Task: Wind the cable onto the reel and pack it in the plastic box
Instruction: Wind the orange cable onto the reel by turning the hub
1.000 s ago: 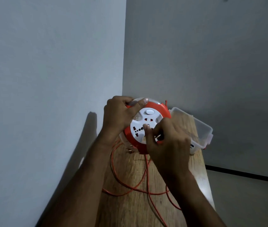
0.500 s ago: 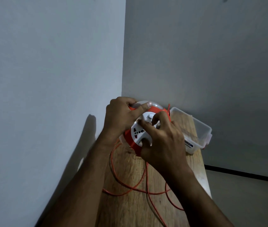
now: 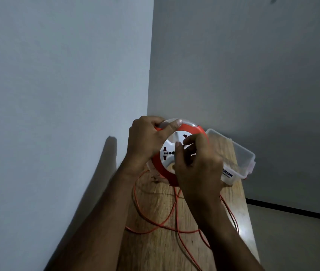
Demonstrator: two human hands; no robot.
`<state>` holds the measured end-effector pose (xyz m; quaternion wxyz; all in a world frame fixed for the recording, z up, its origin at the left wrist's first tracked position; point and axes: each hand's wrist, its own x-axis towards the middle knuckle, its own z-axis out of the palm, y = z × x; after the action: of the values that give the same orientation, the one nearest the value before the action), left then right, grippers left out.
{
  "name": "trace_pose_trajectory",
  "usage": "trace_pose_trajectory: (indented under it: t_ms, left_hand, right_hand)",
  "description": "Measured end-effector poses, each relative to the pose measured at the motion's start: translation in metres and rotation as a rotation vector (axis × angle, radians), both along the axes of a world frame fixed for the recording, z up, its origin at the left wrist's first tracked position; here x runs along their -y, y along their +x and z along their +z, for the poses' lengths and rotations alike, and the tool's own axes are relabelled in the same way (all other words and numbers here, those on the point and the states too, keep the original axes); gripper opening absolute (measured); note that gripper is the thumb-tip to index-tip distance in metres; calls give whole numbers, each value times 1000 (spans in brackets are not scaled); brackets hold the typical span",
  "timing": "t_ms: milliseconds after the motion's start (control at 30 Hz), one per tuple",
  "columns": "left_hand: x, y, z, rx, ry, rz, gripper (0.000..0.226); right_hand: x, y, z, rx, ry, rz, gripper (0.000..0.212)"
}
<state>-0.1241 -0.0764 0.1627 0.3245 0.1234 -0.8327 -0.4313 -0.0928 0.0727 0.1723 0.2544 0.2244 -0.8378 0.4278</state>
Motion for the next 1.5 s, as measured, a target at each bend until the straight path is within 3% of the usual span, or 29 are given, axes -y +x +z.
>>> trace_pose_trajectory:
  t_ms: [100,233,333,500,733,900,1000,1100,1167,1233,1367,1500]
  left_hand:
    - [6,-1,0,27,3,-1,50]
    - [3,-2,-2,10,-14,5,50]
    - [1,-1,-3,42,-47,5,51]
    - [1,1,-1,60,-33,3,53]
    - [5,-2,-6,52,-53,28,54]
    - [5,-1,-9,45,34,34,55]
    - [4,-1,-8,38,-37,64,58]
    - [7,0,-9,51,1,72,53]
    - [10,1,-11,68,45,64,51]
    - [11,2,-11,70,51,59,51]
    - [10,1,-11,66,48,61,59]
    - [7,2,-11,73,47,56,68]
  right_hand:
    - [-19,3,2,-263,256,76,26]
    - [-28,-1,0,-114,578,65,60]
    - [-24,-3,-5,-87,633,70,69]
    - [-18,-12,-12,-152,543,86,63]
    - [-10,-24,-8,-29,456,124,56]
    - [6,-19,-9,188,101,-61,56]
    - [12,-15,-8,280,-10,-41,55]
    - [8,-9,-5,-11,200,-7,27]
    - [-1,-6,-2,-194,318,72,19]
    - [-11,-8,-1,-217,437,182,30]
    - [-18,-13,2,-106,808,209,82]
    - [-15,-17,1,-91,883,191,88]
